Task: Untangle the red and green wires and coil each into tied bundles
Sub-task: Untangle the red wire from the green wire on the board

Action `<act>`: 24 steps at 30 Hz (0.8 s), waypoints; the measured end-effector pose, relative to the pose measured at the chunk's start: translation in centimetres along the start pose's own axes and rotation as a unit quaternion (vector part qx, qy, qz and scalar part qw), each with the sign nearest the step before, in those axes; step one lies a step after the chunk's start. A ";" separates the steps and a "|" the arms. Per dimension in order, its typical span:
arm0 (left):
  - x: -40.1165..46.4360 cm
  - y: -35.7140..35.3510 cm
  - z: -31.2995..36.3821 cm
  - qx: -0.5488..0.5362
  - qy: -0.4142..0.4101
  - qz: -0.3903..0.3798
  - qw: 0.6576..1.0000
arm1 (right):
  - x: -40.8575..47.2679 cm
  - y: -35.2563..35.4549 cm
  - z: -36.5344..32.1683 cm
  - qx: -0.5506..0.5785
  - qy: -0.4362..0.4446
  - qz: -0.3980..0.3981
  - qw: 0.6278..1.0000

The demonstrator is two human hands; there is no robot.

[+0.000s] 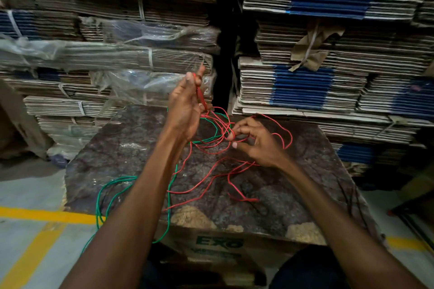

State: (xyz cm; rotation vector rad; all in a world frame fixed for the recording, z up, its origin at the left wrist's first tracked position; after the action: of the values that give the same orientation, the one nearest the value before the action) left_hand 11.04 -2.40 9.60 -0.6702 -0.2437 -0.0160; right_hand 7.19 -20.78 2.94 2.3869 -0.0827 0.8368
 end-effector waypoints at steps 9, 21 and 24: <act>0.0 -0.6 -2.0 0.351 -0.178 -0.091 0.915 | -0.5 -0.1 0.0 -0.022 -0.077 -0.016 0.997; 1.4 3.2 0.4 0.374 -0.196 -0.095 0.901 | -0.1 3.6 0.3 0.116 -0.143 0.065 0.981; 1.1 3.3 1.0 0.368 -0.194 -0.096 0.904 | 0.7 5.0 0.7 0.264 -0.219 0.179 0.922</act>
State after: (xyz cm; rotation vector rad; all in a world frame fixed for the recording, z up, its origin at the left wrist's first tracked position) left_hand 12.19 0.88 8.52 0.1176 -0.6611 0.0225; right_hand 6.87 -25.14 5.53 3.1022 -0.5489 0.4966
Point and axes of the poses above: each hand's wrist, its own x-axis towards the middle knuckle, its own y-axis out of the back of the hand, z = x × y, the point moved 3 cm from there along x, towards the middle knuckle, and after that the axes turned 12 degrees about z, right-handed, at the moved point
